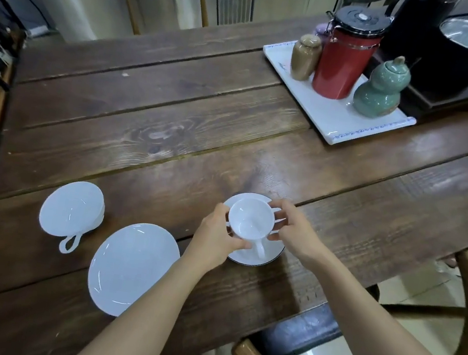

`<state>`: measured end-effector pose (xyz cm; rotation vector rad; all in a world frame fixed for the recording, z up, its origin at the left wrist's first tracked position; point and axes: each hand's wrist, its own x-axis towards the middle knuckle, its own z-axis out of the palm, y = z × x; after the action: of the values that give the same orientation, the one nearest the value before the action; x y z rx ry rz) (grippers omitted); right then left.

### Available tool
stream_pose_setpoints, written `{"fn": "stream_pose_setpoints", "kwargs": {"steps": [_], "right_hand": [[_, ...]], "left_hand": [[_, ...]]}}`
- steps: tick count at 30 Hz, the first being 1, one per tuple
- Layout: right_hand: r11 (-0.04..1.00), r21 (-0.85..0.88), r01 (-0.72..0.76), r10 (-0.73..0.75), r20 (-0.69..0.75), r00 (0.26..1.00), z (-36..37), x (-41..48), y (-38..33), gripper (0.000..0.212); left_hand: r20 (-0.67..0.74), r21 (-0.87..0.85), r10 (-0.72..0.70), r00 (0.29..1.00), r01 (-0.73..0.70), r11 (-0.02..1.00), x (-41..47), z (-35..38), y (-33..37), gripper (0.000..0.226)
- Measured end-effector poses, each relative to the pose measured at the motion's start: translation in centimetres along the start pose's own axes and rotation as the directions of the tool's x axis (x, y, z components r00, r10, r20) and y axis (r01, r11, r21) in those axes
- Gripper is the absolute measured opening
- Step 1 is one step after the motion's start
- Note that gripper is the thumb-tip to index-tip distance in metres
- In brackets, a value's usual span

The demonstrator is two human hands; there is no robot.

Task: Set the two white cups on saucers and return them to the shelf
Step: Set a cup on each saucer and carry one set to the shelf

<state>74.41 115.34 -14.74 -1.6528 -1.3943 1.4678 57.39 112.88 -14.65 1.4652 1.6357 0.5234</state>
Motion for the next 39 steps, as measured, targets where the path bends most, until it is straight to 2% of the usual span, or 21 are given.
{"fn": "stream_pose_setpoints", "kwargs": {"steps": [6, 8, 10, 12, 14, 16, 18, 21, 23, 25, 26, 29, 31, 33, 35, 37, 39], "right_hand": [[1.000, -0.021, -0.008, 0.008, -0.001, 1.000, -0.3, -0.1, 0.7, 0.055], [0.997, -0.076, 0.005, -0.003, 0.020, 1.000, -0.6, -0.3, 0.4, 0.059], [0.983, -0.177, 0.042, -0.051, -0.051, 0.997, -1.0, -0.3, -0.4, 0.061], [0.964, -0.255, 0.074, -0.130, -0.210, 0.969, -1.1, -0.1, -2.0, 0.053], [0.965, -0.237, 0.115, -0.182, -0.283, 0.942, -0.2, 0.0, -4.1, 0.045], [0.954, -0.236, 0.184, -0.238, -0.229, 0.944, 1.8, 0.3, -5.8, 0.040], [0.950, -0.188, 0.251, -0.274, -0.111, 0.955, 4.8, 0.6, -7.3, 0.035], [0.969, 0.027, 0.247, -0.248, 0.056, 0.967, 10.2, 1.0, -8.8, 0.025], [0.974, 0.082, 0.213, -0.222, 0.131, 0.966, 13.8, 1.5, -9.3, 0.024], [0.977, 0.133, 0.169, -0.193, 0.200, 0.960, 17.2, 1.9, -9.7, 0.014], [0.979, 0.152, 0.139, -0.173, 0.245, 0.954, 18.7, 2.1, -9.9, 0.005], [0.993, 0.117, 0.036, -0.073, 0.335, 0.940, 22.1, 2.6, -10.9, 0.052], [0.991, 0.117, -0.058, 0.008, 0.392, 0.920, 23.8, 2.8, -11.4, 0.068], [0.986, 0.100, -0.133, 0.073, 0.462, 0.884, 25.0, 3.1, -11.7, 0.069], [0.973, 0.122, -0.198, 0.108, 0.514, 0.851, 25.8, 3.3, -11.8, 0.067], [0.952, 0.158, -0.261, 0.137, 0.545, 0.827, 26.2, 3.5, -11.8, 0.067], [0.936, 0.190, -0.296, 0.145, 0.558, 0.817, 26.2, 3.4, -12.0, 0.061]], "left_hand": [[0.013, -0.046, 0.003, 1.000, -0.002, 0.999, 0.0, 0.7, -0.4, 0.074], [0.021, -0.056, 0.005, 1.000, -0.004, 0.998, -0.3, 0.4, -0.3, 0.075], [0.000, -0.070, 0.021, 1.000, -0.021, 0.997, -0.7, -0.5, -0.1, 0.073], [-0.105, -0.078, 0.042, 0.994, -0.050, 0.996, -1.5, -2.2, 0.1, 0.062], [-0.273, -0.102, 0.044, 0.961, -0.074, 0.992, -2.3, -4.7, 0.0, 0.049], [-0.444, -0.137, 0.032, 0.895, -0.103, 0.985, -3.4, -7.6, -0.7, 0.034], [-0.575, -0.179, -0.008, 0.818, -0.116, 0.977, -4.5, -10.3, -2.0, 0.019], [-0.674, -0.237, -0.111, 0.730, -0.071, 0.969, -6.2, -13.4, -4.8, 0.011], [-0.725, -0.270, -0.190, 0.662, -0.019, 0.963, -7.2, -14.9, -7.1, 0.011], [-0.746, -0.347, -0.292, 0.598, 0.026, 0.938, -7.9, -16.4, -9.3, 0.015], [-0.733, -0.392, -0.343, 0.587, 0.047, 0.919, -8.1, -17.1, -10.3, 0.019], [-0.576, -0.553, -0.502, 0.645, 0.144, 0.821, -7.9, -19.0, -12.7, 0.051], [-0.406, -0.712, -0.576, 0.709, 0.150, 0.686, -7.5, -19.8, -13.5, 0.066], [-0.278, -0.829, -0.587, 0.760, 0.119, 0.546, -7.2, -20.4, -14.0, 0.066], [-0.188, -0.881, -0.546, 0.816, 0.106, 0.462, -7.0, -20.8, -14.2, 0.060], [-0.126, -0.892, -0.482, 0.867, 0.114, 0.437, -7.0, -21.0, -14.1, 0.049], [-0.114, -0.893, -0.463, 0.879, 0.113, 0.435, -7.0, -21.2, -13.8, 0.040]]}}
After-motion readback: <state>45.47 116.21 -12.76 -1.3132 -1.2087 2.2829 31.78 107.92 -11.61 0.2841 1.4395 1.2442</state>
